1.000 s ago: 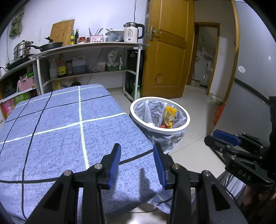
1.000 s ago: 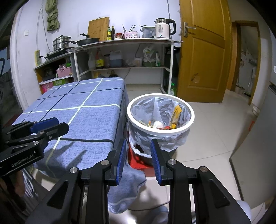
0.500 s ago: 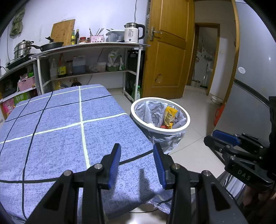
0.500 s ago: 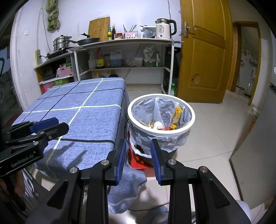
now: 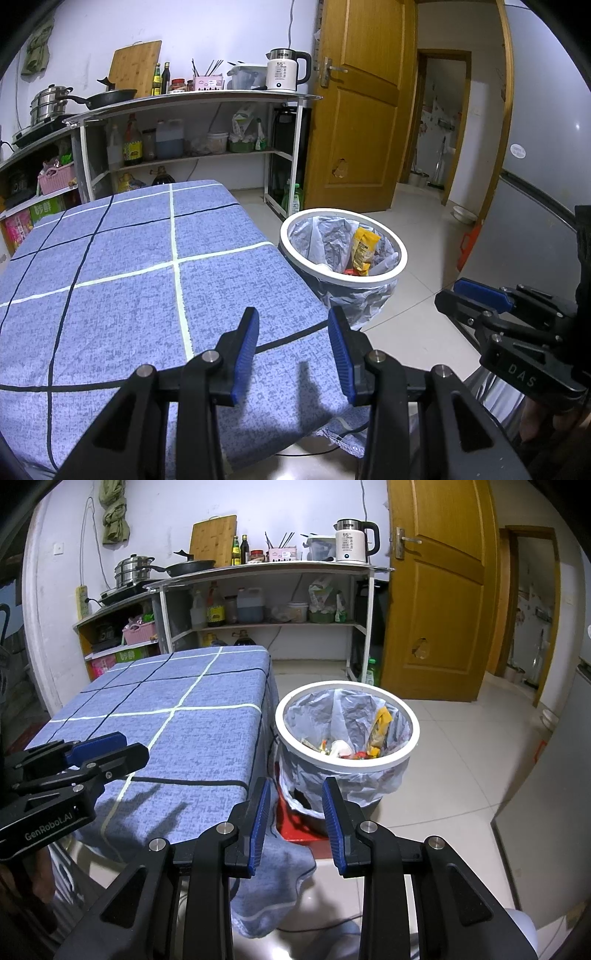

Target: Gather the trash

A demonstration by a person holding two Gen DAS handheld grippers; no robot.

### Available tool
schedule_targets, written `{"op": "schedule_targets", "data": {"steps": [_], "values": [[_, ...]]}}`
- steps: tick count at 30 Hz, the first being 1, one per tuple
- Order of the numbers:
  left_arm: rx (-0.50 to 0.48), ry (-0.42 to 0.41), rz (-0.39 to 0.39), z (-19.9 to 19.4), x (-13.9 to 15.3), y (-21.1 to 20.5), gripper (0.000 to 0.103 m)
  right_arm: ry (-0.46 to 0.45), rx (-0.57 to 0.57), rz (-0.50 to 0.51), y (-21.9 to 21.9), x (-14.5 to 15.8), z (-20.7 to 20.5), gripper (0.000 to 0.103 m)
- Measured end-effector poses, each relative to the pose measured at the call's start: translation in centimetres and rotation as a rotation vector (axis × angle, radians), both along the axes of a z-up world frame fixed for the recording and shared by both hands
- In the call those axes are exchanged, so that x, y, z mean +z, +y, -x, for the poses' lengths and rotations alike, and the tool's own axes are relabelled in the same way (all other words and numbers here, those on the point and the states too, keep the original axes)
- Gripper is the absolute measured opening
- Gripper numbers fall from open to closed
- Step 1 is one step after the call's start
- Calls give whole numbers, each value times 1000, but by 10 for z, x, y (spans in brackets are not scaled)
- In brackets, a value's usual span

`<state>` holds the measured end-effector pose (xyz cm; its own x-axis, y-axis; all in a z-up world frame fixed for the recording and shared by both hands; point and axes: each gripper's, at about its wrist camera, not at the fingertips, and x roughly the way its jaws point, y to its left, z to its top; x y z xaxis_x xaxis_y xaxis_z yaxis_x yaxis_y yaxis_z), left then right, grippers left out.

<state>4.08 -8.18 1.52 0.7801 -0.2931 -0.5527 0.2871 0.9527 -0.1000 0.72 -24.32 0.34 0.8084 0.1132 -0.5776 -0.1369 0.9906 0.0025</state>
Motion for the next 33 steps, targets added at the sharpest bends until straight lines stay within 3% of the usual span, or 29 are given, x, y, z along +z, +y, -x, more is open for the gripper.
{"op": "schedule_targets", "data": {"steps": [33], "values": [[-16,9,7,-2,-3,-5,41,3,4,4,-1,-1,-2,30]]}}
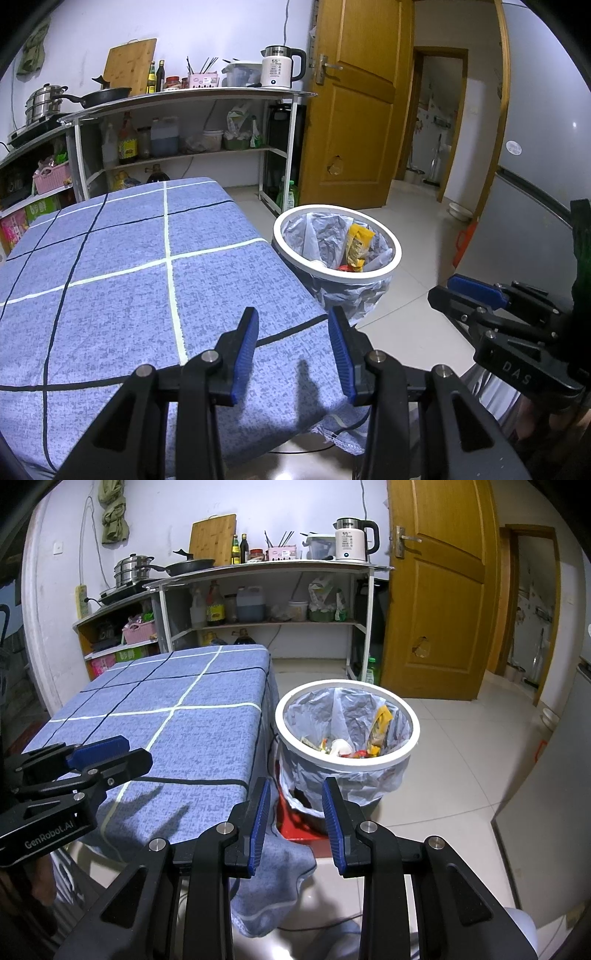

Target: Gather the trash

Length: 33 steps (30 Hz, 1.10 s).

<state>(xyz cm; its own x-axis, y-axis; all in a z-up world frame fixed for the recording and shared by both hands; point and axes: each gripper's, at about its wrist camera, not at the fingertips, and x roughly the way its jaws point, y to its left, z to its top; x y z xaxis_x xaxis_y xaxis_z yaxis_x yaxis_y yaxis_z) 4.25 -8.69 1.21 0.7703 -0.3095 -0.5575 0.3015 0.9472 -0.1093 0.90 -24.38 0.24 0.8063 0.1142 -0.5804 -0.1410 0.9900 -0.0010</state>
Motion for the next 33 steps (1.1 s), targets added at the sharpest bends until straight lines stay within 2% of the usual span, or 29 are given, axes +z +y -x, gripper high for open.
{"op": "schedule_targets", "data": {"steps": [29,33], "values": [[1,-3,-19,2,-6,0,41,-4,-5,0,-2,2,3,30],[9,3,-3,1,-6,2,41,-3,-6,-1,-2,2,3,30]]}}
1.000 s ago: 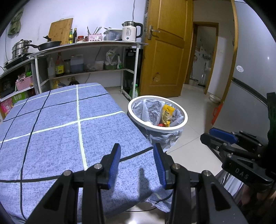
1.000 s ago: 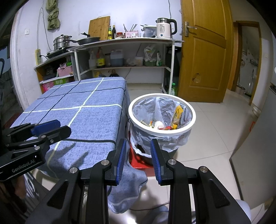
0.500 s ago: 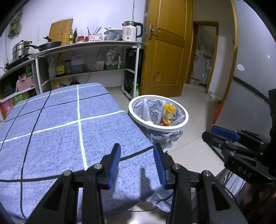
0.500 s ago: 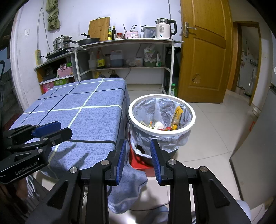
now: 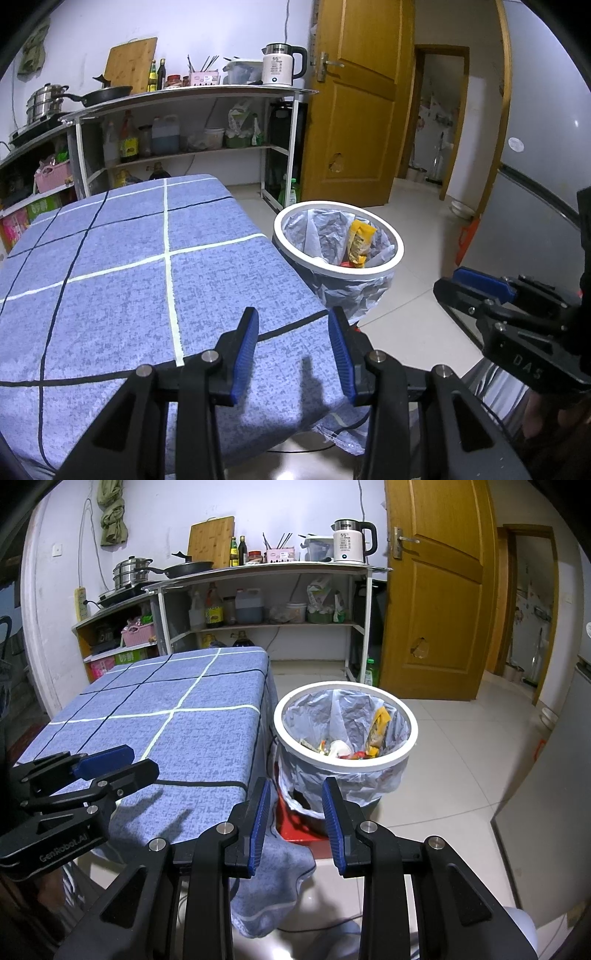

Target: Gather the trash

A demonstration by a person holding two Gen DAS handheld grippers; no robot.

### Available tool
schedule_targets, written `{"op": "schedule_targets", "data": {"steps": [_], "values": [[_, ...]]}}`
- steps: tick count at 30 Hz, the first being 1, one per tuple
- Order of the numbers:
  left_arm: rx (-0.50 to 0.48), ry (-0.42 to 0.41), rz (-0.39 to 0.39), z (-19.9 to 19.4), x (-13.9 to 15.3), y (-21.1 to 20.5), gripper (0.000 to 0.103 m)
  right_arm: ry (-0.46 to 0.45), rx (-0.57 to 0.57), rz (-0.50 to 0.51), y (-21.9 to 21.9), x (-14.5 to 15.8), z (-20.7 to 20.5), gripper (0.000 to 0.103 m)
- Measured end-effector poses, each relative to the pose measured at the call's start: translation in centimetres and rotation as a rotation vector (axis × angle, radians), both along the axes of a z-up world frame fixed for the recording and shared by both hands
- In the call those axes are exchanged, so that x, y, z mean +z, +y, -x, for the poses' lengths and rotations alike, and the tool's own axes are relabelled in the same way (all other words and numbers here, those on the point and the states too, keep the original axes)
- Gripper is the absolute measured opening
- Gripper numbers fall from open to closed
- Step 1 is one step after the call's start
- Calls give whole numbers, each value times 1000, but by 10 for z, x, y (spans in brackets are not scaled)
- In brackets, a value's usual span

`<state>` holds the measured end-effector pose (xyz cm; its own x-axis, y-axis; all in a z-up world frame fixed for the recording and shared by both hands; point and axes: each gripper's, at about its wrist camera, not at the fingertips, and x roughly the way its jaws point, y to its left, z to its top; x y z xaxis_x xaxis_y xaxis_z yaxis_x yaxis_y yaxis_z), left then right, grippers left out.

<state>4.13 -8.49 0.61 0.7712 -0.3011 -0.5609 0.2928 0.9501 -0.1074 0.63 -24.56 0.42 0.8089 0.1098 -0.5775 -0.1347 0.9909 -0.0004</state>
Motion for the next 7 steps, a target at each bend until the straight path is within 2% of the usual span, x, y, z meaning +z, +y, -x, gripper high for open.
{"op": "schedule_targets", "data": {"steps": [7], "values": [[6,-16,2,2,3,0,41,-4,-2,-1,0,1,2,30]]}}
